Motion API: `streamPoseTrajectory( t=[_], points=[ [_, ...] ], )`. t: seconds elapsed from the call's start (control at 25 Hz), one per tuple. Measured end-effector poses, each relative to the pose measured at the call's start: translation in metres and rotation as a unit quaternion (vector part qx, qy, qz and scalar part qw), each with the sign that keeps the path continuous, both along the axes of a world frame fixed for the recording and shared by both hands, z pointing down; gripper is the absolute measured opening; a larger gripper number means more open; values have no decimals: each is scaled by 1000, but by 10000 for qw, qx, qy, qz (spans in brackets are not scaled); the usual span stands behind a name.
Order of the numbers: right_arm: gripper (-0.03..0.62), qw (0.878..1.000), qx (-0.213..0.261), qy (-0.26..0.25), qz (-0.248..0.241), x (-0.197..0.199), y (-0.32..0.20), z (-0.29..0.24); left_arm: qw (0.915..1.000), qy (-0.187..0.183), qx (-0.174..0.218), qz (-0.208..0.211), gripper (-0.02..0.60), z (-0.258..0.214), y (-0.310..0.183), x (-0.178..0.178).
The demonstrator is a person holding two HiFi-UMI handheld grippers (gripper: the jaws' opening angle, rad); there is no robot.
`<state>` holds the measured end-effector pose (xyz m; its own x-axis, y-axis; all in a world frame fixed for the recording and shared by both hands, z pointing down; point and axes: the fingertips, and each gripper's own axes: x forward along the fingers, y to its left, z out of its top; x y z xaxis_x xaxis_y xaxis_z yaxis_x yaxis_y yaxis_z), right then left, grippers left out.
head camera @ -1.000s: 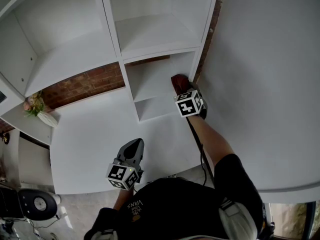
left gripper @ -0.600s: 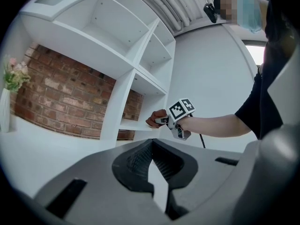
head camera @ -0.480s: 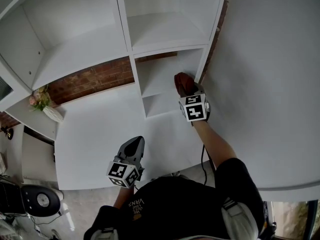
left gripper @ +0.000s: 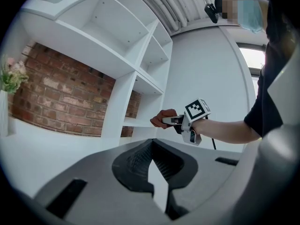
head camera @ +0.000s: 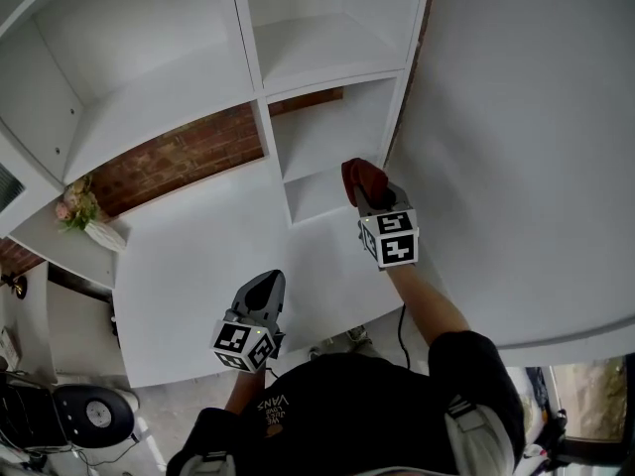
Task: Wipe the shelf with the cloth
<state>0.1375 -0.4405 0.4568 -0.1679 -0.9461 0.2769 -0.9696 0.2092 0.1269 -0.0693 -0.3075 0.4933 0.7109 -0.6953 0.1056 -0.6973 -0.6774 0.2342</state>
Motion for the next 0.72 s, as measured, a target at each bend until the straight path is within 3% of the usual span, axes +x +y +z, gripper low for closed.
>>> streamPoseTrajectory(
  t=[0.4, 0.72],
  points=[
    [94, 9987, -307, -368, 197, -9, 64, 37, 9996, 24, -193, 184, 6, 15, 11, -13],
    [94, 9982, -375, -442, 149, 1, 101, 57, 9998, 3, -102, 173, 6, 12, 17, 5]
  ],
)
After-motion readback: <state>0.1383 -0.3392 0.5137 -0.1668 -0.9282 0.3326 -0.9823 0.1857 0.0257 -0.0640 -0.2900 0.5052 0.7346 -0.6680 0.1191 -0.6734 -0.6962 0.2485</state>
